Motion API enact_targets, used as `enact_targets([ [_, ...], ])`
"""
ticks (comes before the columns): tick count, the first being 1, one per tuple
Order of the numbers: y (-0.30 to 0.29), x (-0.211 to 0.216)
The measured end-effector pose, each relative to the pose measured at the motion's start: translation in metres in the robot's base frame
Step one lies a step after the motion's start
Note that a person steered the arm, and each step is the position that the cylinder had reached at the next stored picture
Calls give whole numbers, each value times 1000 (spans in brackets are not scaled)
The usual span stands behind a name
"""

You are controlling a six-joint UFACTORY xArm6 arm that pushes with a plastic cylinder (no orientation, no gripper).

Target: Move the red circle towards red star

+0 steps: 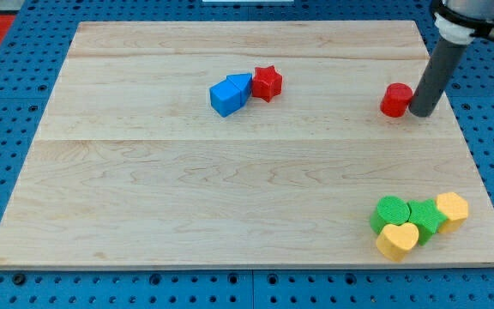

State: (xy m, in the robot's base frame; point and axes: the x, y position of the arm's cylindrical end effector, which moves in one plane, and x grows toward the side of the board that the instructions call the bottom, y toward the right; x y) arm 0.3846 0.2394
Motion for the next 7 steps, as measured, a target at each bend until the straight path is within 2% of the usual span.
enact_targets([
  [3,-75,-10],
  [5,-17,-64],
  [6,-30,-68],
  [7,-79,-58],
])
